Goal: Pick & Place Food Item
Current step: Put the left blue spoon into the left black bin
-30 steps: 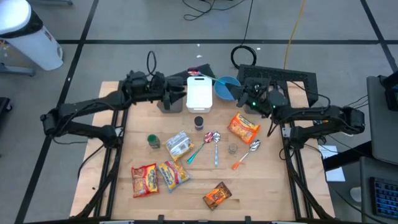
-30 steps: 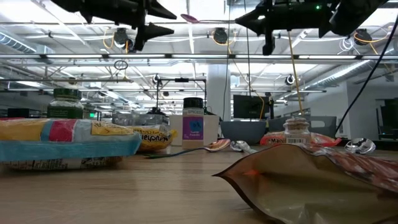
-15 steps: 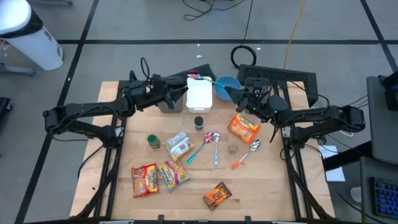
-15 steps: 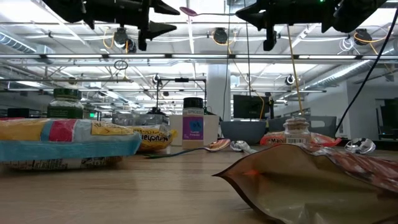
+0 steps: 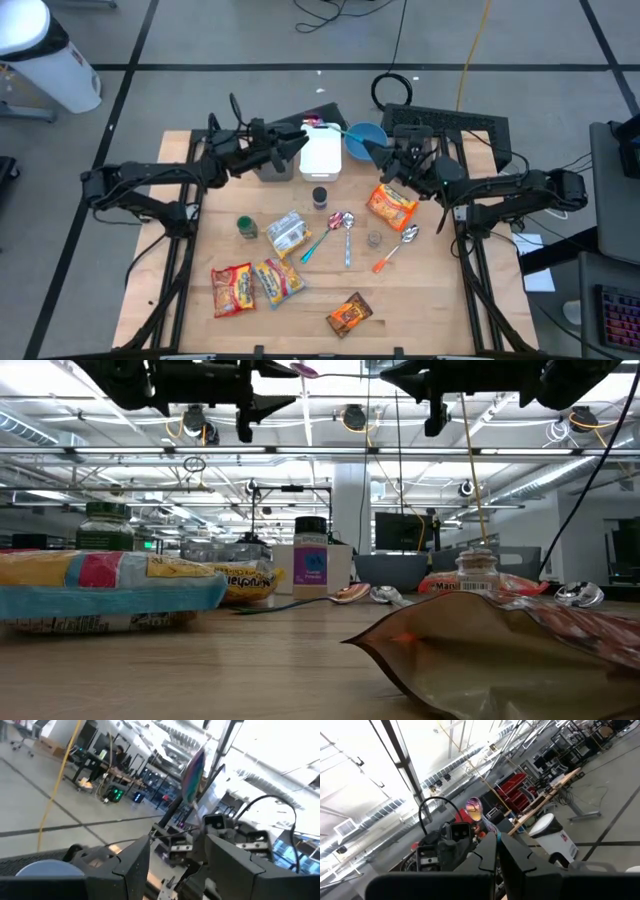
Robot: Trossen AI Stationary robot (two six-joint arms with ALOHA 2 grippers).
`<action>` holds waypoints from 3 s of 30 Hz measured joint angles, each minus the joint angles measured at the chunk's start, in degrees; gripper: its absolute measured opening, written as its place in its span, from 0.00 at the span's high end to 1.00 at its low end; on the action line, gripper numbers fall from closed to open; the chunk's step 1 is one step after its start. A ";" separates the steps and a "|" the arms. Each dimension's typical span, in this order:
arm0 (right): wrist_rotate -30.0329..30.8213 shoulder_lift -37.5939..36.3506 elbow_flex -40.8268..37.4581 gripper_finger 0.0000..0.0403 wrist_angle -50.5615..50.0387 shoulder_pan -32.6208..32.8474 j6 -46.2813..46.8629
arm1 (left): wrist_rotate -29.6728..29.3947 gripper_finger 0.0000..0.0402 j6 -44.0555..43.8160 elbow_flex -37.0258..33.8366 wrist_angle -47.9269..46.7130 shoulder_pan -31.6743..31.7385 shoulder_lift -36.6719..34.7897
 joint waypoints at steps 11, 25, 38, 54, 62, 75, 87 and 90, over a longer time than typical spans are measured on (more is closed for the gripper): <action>-0.05 2.65 0.00 1.00 1.18 0.37 1.16 | 0.74 0.50 0.45 0.00 3.51 0.02 0.83; -1.86 4.13 0.00 1.00 1.89 0.42 3.66 | -0.68 0.50 1.55 0.02 4.48 0.02 0.80; -1.77 4.13 0.00 1.00 1.91 1.09 3.36 | -2.43 0.50 1.92 0.02 3.23 0.09 0.78; -1.85 4.13 0.02 1.00 1.93 1.09 3.48 | -2.43 0.58 1.75 0.03 2.53 0.09 0.78; -1.84 4.13 0.02 1.00 1.91 1.09 3.49 | -2.41 0.78 1.75 0.04 2.55 0.07 0.76; -2.65 4.17 0.02 1.00 1.57 1.11 2.61 | -2.89 0.98 1.90 0.04 2.49 0.09 0.76; -3.77 4.16 0.02 0.93 1.94 1.11 2.58 | -2.33 0.98 1.97 0.06 2.38 0.09 0.76; -4.58 4.15 0.02 0.89 2.25 1.09 2.66 | -1.79 0.97 2.11 0.05 2.11 0.09 0.75</action>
